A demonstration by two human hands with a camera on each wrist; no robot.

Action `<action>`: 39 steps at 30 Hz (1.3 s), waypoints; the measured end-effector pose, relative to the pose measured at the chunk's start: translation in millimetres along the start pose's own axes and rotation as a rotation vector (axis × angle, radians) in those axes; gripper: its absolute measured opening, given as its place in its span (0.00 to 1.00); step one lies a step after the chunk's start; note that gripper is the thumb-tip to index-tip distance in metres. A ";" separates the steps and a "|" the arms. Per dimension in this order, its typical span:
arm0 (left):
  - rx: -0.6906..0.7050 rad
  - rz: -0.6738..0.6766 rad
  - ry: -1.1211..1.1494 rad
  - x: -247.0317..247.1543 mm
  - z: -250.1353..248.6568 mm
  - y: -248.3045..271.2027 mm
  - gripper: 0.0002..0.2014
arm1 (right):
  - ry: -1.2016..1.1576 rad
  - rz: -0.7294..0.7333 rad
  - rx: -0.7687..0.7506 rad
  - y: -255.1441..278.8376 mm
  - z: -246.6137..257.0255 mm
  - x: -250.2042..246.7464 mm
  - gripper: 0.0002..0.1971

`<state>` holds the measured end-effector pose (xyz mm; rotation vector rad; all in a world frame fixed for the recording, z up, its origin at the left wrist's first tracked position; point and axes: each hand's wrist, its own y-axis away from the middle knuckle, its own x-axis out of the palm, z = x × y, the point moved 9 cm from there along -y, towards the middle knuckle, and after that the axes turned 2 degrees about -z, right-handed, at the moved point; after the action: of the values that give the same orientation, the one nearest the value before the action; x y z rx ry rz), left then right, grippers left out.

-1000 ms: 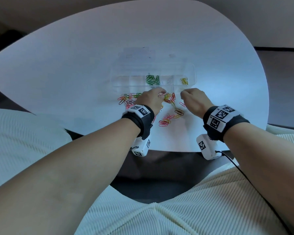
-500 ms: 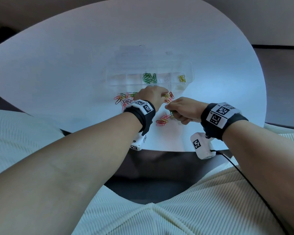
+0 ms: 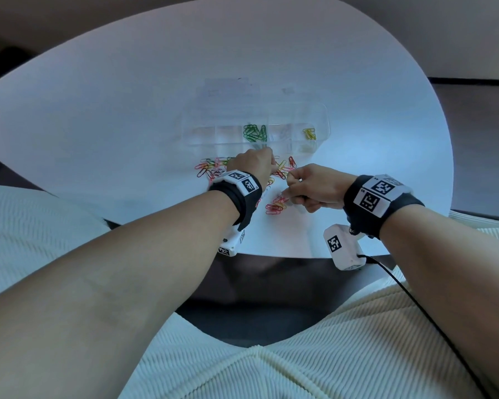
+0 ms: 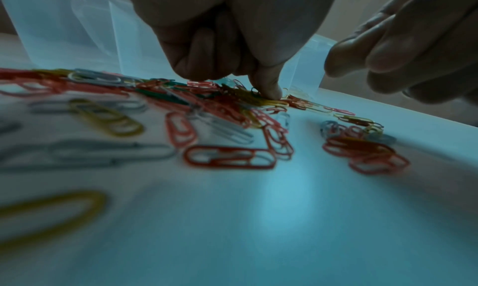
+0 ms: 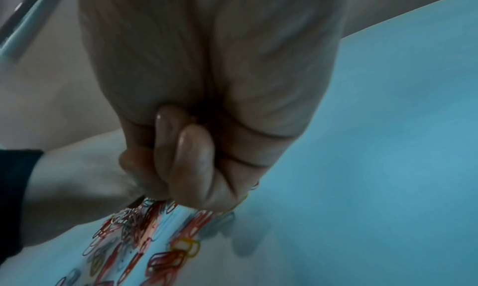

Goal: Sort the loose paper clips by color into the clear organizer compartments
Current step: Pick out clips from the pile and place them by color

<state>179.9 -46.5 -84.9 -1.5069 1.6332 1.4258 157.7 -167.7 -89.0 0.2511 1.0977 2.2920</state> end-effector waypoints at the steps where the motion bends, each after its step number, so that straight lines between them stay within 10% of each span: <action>1: 0.008 0.003 -0.016 1.8 -0.1 1.2 0.10 | -0.004 0.005 0.000 -0.9 -0.5 0.1 0.20; 9: 0.103 0.040 0.446 8.9 -18.7 32.9 0.08 | -0.064 -0.018 -0.057 -3.8 5.8 -4.6 0.07; 16: -0.483 0.343 1.421 40.3 -7.5 67.1 0.13 | -0.069 -0.083 -0.097 -0.1 20.2 -6.2 0.06; 22: -0.480 0.182 1.808 8.1 7.7 54.6 0.09 | -0.198 -0.308 -0.176 5.8 40.9 -17.6 0.08; 25: -0.521 0.049 1.683 -9.6 24.0 50.3 0.09 | -0.289 -0.344 -0.229 11.1 59.8 -15.8 0.08; 32: -0.287 -0.140 0.588 -76.4 31.6 17.1 0.16 | -0.479 -0.499 -0.294 6.8 100.5 -21.5 0.10; 36: -0.254 -0.122 0.539 -89.5 31.2 1.7 0.12 | -0.487 -0.487 -0.235 -6.1 103.9 -12.1 0.05; 39: -0.268 -0.128 0.703 -92.3 30.5 -3.9 0.09 | -0.527 -0.417 -0.138 -6.0 99.5 -5.1 0.21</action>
<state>199.4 18.8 -15.5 -2.4187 1.7078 1.1381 204.2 -102.8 -29.1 0.4875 0.6448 1.7745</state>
